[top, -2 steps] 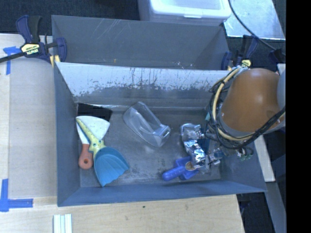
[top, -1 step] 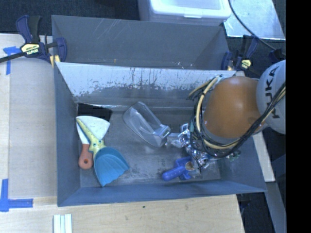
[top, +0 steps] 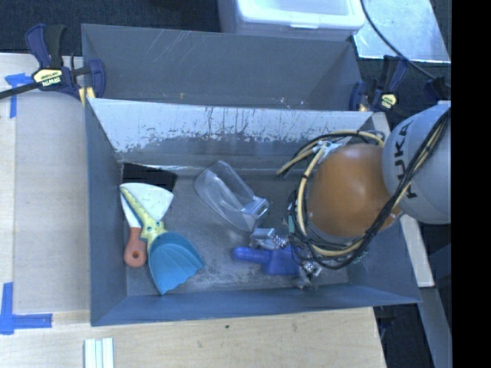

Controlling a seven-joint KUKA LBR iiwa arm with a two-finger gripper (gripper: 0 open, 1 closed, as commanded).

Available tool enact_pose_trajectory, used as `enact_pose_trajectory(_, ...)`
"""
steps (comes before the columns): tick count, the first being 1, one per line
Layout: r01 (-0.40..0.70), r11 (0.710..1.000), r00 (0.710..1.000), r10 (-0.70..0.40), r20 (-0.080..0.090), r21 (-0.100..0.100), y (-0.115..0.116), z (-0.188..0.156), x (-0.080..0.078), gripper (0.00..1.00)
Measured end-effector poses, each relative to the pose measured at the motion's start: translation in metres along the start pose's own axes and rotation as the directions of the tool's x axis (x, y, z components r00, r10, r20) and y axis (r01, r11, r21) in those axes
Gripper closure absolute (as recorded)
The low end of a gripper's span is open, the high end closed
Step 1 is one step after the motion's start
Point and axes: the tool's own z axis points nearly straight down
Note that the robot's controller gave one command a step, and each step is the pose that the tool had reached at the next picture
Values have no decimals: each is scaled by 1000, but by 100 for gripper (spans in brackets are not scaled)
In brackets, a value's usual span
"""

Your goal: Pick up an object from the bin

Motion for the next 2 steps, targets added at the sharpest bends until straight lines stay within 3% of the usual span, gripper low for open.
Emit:
enact_pose_trajectory(1,71,997,997,-71,-5,-9,-20,0,3,100)
enact_pose_trajectory(2,71,997,997,-71,-5,-9,-20,0,3,100)
